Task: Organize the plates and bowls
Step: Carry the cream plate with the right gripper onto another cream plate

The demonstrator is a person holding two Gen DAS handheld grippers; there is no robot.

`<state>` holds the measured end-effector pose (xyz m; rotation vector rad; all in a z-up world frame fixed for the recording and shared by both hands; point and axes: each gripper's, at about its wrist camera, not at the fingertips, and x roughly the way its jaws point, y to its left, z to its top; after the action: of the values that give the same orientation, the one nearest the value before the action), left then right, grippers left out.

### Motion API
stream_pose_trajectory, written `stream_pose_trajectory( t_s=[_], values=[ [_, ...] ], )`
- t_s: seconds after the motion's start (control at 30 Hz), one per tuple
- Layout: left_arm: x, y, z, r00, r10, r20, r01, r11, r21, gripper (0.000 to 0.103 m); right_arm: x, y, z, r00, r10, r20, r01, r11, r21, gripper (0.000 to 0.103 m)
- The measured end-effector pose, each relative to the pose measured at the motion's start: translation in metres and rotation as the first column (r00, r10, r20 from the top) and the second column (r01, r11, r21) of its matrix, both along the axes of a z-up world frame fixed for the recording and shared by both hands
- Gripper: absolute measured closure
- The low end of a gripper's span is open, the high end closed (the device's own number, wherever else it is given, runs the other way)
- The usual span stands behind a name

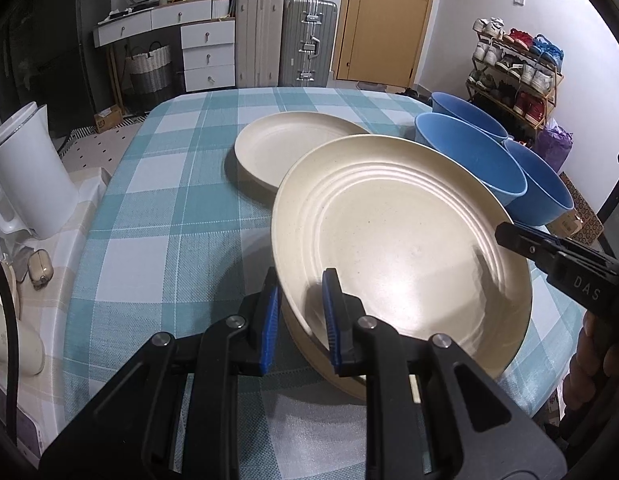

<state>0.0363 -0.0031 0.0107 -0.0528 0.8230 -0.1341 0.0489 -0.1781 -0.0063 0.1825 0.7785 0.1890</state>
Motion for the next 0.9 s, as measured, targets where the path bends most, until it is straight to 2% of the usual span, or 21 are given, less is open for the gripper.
stream_pose_trajectory(
  t_s=[0.5,0.9],
  values=[
    [0.008,-0.004,-0.020,1.000,0.001,-0.025,0.000,1.000,0.025,0.087,0.005,0.002,-0.019,0.999,-0.013,-0.035,0.013,1.000,-0.015,0.083],
    [0.010,-0.015,-0.029,1.000,-0.003,-0.024,0.005,0.996,0.088,0.086,0.011,0.007,-0.028,0.998,-0.028,-0.052,0.027,0.999,-0.027,0.082]
  ],
)
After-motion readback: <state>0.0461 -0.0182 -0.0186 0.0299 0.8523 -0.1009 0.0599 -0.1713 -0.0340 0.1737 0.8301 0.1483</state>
